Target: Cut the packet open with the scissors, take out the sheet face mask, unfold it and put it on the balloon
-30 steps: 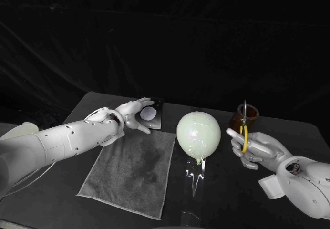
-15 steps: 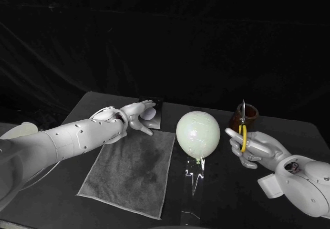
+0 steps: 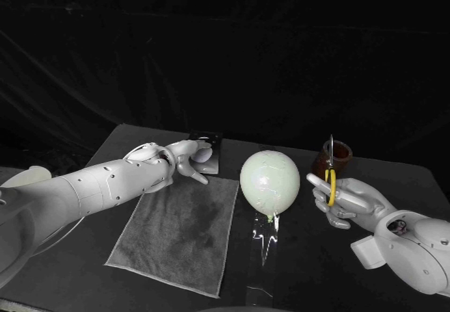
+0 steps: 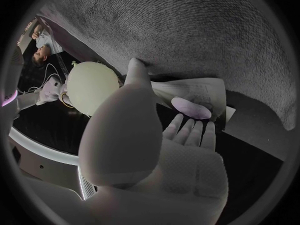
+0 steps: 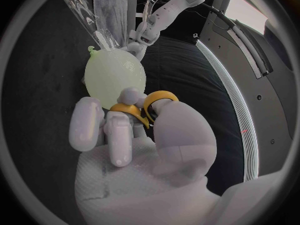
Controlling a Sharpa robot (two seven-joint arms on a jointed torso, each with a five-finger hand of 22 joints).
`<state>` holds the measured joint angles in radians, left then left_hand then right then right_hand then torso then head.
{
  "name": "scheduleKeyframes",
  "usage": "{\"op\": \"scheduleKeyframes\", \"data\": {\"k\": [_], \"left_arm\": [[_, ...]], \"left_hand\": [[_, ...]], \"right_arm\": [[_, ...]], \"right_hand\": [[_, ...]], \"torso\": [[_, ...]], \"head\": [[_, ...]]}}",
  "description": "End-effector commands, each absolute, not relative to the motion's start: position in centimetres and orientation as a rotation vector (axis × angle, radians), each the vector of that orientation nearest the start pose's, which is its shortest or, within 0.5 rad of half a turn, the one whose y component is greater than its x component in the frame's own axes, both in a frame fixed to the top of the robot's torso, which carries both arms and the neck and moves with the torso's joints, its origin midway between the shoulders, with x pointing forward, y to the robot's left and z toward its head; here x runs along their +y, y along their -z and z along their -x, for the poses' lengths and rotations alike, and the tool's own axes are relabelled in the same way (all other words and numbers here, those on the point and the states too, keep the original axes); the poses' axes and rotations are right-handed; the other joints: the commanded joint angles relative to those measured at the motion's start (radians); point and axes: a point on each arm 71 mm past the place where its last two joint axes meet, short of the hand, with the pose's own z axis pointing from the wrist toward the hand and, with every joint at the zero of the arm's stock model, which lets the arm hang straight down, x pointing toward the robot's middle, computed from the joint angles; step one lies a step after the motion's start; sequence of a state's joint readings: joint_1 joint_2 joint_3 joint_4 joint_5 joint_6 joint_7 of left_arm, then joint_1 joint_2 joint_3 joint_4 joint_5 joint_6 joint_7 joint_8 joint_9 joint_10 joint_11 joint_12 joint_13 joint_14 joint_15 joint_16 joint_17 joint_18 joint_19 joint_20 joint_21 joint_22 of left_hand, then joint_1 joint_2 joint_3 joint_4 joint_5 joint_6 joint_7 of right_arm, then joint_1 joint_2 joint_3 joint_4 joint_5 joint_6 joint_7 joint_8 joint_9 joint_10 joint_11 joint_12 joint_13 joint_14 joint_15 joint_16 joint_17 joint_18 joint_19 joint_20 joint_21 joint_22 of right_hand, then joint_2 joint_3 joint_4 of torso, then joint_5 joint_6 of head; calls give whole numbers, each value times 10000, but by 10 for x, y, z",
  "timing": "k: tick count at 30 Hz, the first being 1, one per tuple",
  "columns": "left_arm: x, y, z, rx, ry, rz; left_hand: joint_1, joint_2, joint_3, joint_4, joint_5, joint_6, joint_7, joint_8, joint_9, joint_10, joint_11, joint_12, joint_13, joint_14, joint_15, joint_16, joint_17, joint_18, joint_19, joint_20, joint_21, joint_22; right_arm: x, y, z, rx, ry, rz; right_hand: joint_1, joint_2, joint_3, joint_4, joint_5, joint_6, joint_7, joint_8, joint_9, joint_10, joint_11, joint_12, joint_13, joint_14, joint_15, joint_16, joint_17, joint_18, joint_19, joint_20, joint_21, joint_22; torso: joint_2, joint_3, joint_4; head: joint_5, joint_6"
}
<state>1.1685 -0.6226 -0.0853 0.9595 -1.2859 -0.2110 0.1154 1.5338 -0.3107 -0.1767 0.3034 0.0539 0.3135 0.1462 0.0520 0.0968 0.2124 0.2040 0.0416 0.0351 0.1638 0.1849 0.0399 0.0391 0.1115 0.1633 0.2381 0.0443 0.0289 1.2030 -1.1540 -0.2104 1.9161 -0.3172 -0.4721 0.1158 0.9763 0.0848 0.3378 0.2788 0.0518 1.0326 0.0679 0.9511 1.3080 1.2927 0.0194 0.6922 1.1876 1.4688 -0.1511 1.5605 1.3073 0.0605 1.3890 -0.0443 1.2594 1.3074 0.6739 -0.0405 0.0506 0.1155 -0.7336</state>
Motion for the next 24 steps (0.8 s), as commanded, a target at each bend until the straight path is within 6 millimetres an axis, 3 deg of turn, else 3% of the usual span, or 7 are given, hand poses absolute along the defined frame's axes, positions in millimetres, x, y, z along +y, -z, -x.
{"op": "scheduleKeyframes", "data": {"k": [1, 8, 12, 15, 16, 18, 24], "left_arm": [[253, 257, -555, 18828, 5236, -208], [255, 257, -555, 18903, 5193, -33], [255, 257, -555, 18919, 5198, 9], [255, 257, -555, 18920, 5205, 20], [254, 257, -555, 18921, 5208, 21], [254, 257, -555, 18922, 5212, 24], [253, 257, -556, 18952, 5212, 14]], "left_hand": [[128, 13, 118, -10, 44, 158, 1024, 81, 42, 171, 85, 72, 24, 172, 98, 89, 40, 92, 69, 144, 26, 34], [249, 82, 786, -19, 50, 582, 1254, 235, 165, 618, 316, 179, 69, 532, 299, 224, 126, 131, 254, 324, 106, 78], [296, 128, 1032, -11, 48, 690, 1277, 277, 199, 735, 339, 190, 70, 618, 321, 251, 147, 152, 303, 363, 131, 91], [429, 360, 1750, -19, 22, 842, 1290, 337, 248, 899, 353, 202, 68, 728, 333, 284, 174, 179, 368, 396, 164, 107], [509, 588, 2186, -27, -2, 944, 1284, 379, 281, 1011, 346, 200, 62, 794, 327, 301, 191, 199, 402, 410, 185, 116], [600, 821, 2644, -36, -7, 1033, 1268, 419, 312, 1091, 334, 171, 44, 840, 316, 305, 203, 222, 431, 419, 207, 125], [853, 1329, 3559, -79, -42, 1272, 1198, 524, 398, 1297, 282, 90, 36, 908, 279, 292, 223, 265, 453, 423, 242, 135]], "right_arm": [[-243, 214, -380, 17973, -11892, -9874], [-244, 214, -380, 17957, -11868, -9883], [-244, 214, -380, 17954, -11865, -9885], [-244, 214, -380, 17952, -11865, -9886], [-244, 214, -380, 17952, -11865, -9886], [-244, 214, -380, 17950, -11865, -9886], [-244, 214, -380, 17946, -11867, -9885]], "right_hand": [[-339, 792, 31, -6, 22, 3939, -1393, 4347, 1928, 2781, -1462, 8786, 3832, 1002, -122, 62, 2550, 126, 4, 11, 22, 888], [-319, 794, 34, -14, 26, 3951, -1393, 4360, 1933, 2781, -1461, 8786, 3832, 1000, -122, 58, 2542, 124, 12, 11, 33, 896], [-319, 794, 34, -14, 26, 3951, -1393, 4360, 1933, 2781, -1461, 8786, 3832, 1000, -122, 58, 2542, 124, 12, 11, 33, 896], [-319, 794, 34, -14, 26, 3951, -1393, 4360, 1933, 2781, -1461, 8786, 3832, 1000, -122, 58, 2542, 124, 12, 11, 33, 896], [-319, 794, 34, -14, 26, 3951, -1393, 4360, 1933, 2781, -1461, 8786, 3832, 1000, -122, 58, 2542, 124, 12, 11, 33, 896], [-319, 794, 34, -14, 26, 3951, -1393, 4360, 1933, 2781, -1461, 8786, 3832, 1000, -122, 58, 2542, 124, 12, 11, 33, 896], [-319, 794, 34, -14, 26, 3951, -1393, 4360, 1933, 2781, -1461, 8786, 3832, 1000, -122, 58, 2542, 124, 12, 11, 33, 896]], "torso": [[2, 4, 1], [2, 3, 0], [1, 0, 3], [2, 1, 2], [2, 4, 2], [1, 8, 4], [-2, 4, -2]], "head": [[2, -16], [-7, -21], [-14, -32], [-11, -45], [-9, -53], [-13, -53], [-3, -75]]}}
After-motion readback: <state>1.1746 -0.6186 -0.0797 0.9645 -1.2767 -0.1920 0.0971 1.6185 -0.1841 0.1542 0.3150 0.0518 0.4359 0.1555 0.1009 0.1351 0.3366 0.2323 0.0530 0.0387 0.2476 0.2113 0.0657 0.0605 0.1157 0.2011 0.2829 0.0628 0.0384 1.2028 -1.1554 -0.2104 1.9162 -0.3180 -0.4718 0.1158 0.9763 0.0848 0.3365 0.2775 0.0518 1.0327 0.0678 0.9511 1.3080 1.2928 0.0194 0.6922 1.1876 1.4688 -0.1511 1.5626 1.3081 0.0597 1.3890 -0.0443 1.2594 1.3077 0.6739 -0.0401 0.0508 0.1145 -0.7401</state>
